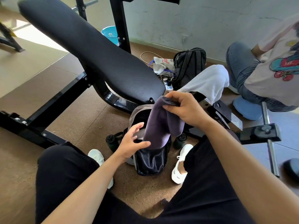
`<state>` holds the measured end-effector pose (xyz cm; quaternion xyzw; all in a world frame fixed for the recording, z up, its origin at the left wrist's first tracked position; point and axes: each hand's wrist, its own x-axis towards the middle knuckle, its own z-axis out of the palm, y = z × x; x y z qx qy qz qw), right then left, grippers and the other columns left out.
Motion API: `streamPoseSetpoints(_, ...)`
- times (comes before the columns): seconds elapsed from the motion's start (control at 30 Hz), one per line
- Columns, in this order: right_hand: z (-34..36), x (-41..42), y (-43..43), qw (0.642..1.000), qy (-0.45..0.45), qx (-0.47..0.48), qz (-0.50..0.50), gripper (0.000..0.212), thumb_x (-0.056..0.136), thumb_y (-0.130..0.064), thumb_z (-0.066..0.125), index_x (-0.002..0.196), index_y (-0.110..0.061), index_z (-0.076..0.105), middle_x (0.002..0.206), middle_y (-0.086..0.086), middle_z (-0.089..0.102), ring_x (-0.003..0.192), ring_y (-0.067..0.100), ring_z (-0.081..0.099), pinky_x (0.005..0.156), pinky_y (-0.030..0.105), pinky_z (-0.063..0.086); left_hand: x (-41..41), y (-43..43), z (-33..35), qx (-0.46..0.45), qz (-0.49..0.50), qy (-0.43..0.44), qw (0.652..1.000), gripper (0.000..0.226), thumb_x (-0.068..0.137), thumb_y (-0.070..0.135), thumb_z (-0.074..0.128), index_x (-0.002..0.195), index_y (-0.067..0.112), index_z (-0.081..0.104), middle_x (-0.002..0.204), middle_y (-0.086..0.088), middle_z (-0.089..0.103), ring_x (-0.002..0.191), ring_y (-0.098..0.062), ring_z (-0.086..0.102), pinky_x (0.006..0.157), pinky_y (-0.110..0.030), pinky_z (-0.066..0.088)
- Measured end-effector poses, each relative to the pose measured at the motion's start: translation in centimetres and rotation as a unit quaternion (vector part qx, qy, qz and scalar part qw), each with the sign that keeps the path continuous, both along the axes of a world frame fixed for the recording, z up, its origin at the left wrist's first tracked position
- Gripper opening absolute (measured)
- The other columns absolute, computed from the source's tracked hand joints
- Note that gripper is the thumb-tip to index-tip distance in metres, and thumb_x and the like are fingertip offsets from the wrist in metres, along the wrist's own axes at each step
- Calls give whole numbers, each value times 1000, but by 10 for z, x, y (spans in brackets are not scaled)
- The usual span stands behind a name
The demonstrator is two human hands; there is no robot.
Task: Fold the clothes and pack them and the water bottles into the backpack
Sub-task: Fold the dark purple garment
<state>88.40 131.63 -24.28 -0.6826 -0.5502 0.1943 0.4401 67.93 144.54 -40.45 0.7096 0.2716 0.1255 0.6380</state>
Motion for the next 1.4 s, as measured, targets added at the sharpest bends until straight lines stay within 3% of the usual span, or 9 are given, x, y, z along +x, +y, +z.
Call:
streamPoseSetpoints(0.07,1,-5,3,1000,4,-13,24,7,93,-4,70,100,-6,70,89,1,72,84,6,66,82,24,53,8,-5,5,21,-42,-34,998,83,69,24,93,142,24,54,139,9,61,131,-6,54,108,-28,46)
streamPoseSetpoints(0.23,-4,2,8,1000,11,-10,-11,5,93,-7,71,98,-5,70,83,-5,68,77,0,61,77,17,48,4,3,-11,47,-29,41,998,27,78,17,89,102,11,77,98,-3,79,97,-18,74,92,-51,57)
streamPoseSetpoints(0.4,-33,36,-1,982,44,11,-183,11,94,-10,69,103,-3,70,91,12,74,79,8,62,79,25,50,-18,32,-25,2,-53,185,981,30,74,31,90,95,12,81,96,-3,80,99,-22,75,99,-48,55)
streamPoseSetpoints(0.53,-71,54,-14,950,84,-1,-301,12,95,-14,68,84,-11,65,74,1,64,70,10,54,72,32,46,-21,42,-9,-196,145,83,966,24,78,20,84,101,15,76,102,-3,75,98,-19,65,90,-33,51)
streamPoseSetpoints(0.67,-104,54,-19,931,98,-37,-349,23,95,-21,68,74,-19,58,67,-6,58,64,9,49,69,34,43,-19,44,10,-254,201,-57,944,25,95,21,66,119,14,70,112,-7,76,102,-21,71,86,-32,53)
streamPoseSetpoints(0.97,-150,31,-19,920,117,-131,-351,23,97,-26,65,78,-15,59,73,-1,61,78,21,57,70,33,39,-20,40,-13,53,253,121,958,24,104,36,54,104,13,58,99,-6,65,97,-28,63,72,-34,47)
streamPoseSetpoints(1.2,-149,4,-10,932,213,-98,-276,27,92,-40,65,87,-14,66,87,14,72,81,23,69,78,47,56,-9,14,14,27,220,41,974,14,102,28,60,102,15,60,96,-5,69,84,-12,66,71,-28,52)
streamPoseSetpoints(1.3,-147,-17,-4,938,245,-84,-231,23,95,-33,65,90,-10,65,93,22,70,80,20,65,80,52,57,-1,-3,19,13,144,10,989,16,101,25,63,103,10,58,96,-12,66,83,-11,61,75,-30,52)
streamPoseSetpoints(1.4,-149,-37,-1,942,252,-93,-199,14,99,-27,64,97,-14,69,95,14,74,91,26,72,86,56,57,7,-14,19,24,94,3,995,15,99,24,66,97,13,56,88,-2,60,79,-4,56,73,-21,46)
